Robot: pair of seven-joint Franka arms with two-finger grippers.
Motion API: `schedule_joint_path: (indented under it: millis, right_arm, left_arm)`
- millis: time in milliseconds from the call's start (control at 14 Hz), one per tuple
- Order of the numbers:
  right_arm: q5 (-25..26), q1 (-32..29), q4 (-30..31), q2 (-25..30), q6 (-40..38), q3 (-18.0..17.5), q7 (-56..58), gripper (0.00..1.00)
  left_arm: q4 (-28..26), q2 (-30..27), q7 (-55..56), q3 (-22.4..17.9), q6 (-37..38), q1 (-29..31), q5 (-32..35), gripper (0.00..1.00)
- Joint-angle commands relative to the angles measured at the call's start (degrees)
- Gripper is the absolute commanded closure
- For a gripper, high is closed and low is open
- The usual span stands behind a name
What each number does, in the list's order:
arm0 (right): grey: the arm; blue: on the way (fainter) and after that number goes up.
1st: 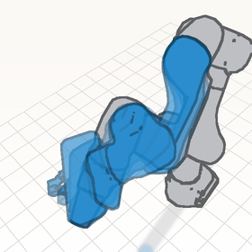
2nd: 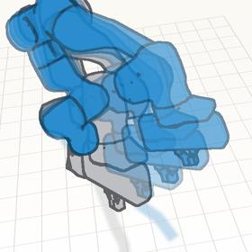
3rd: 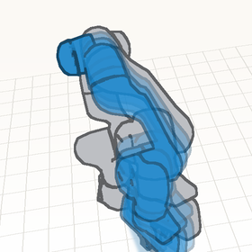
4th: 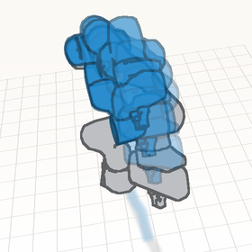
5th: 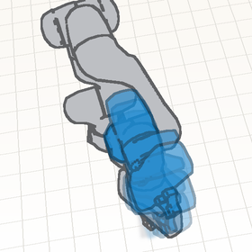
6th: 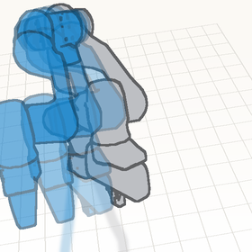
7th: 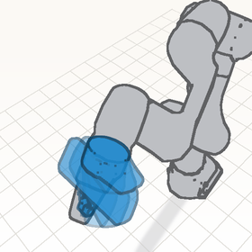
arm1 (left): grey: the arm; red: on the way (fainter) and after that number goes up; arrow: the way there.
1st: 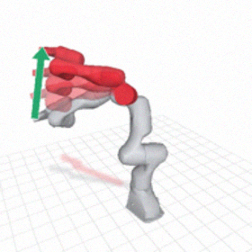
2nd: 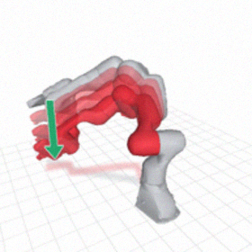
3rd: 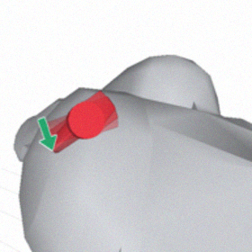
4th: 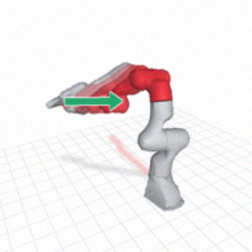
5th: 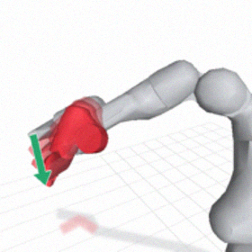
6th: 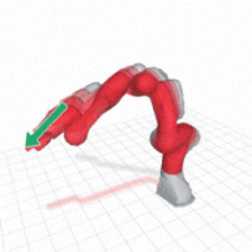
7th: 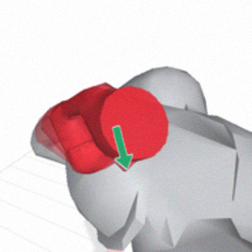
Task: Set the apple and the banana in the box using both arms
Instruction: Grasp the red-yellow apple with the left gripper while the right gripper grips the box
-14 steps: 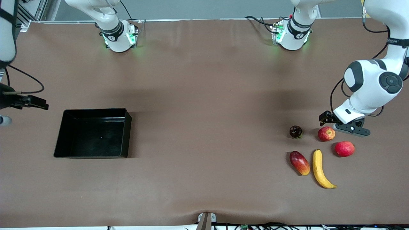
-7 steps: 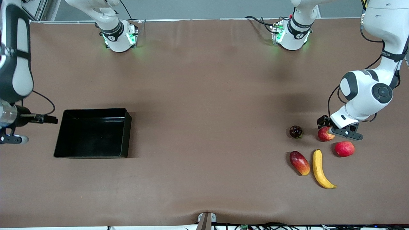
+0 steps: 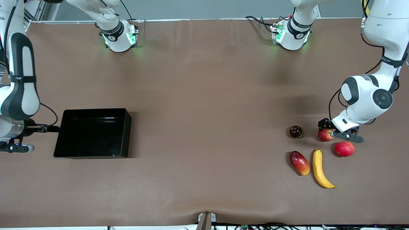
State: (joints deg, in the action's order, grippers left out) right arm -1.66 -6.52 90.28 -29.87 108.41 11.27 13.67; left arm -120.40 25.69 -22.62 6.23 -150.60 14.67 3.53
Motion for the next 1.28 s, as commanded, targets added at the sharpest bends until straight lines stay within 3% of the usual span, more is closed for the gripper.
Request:
schedule_joint_path:
  millis: [0,142,427,498,569,641,783,854,997,1210]
  right_arm:
    - [-4.82,-2.88,0.16,-3.08,2.15,-0.72,3.29,0.00]
    - [-5.37,-2.54,1.38,-3.79,4.61,-0.81,3.29,0.02]
    - [-5.98,-2.10,2.70,-4.58,6.82,-1.07,3.38,0.81]
    - [-5.90,-2.27,2.62,-4.67,6.82,-1.07,3.90,0.97]
    - [-5.98,-2.36,2.62,-4.67,6.82,-1.07,5.82,1.00]
    - [-6.16,-2.53,2.62,-4.67,6.73,-1.07,7.58,1.00]
    - [-6.60,-2.54,2.53,-4.59,6.56,-1.07,8.39,1.00]
    - [-6.60,-2.45,2.53,-4.50,6.29,-1.07,8.30,1.00]
    - [-7.38,-2.45,2.01,-4.06,4.37,-1.16,8.30,1.00]
    - [-11.86,-2.27,-2.90,-3.71,-5.01,-1.16,8.30,1.00]
  left_arm:
    - [1.13,0.68,1.61,0.45,-0.48,0.27,0.16,0.01]
    - [1.39,1.03,2.49,0.45,-0.48,0.10,0.16,0.02]
    - [1.92,2.00,3.81,0.53,-0.48,-0.08,0.16,0.14]
    - [1.92,2.00,3.90,0.54,-0.48,-0.17,0.16,0.19]
    - [2.18,2.00,3.90,0.54,-0.48,-0.17,0.16,0.25]
    - [2.19,2.00,3.90,0.54,-0.48,-0.25,0.16,0.40]
    - [2.36,2.00,3.90,0.62,-0.48,-0.52,0.16,0.87]
    - [2.36,1.83,3.90,0.80,-0.48,-0.52,0.16,1.00]
    - [2.36,1.39,5.91,0.89,-0.48,-0.61,0.16,1.00]
    - [2.19,-0.72,8.73,2.11,-0.31,-0.61,0.16,1.00]
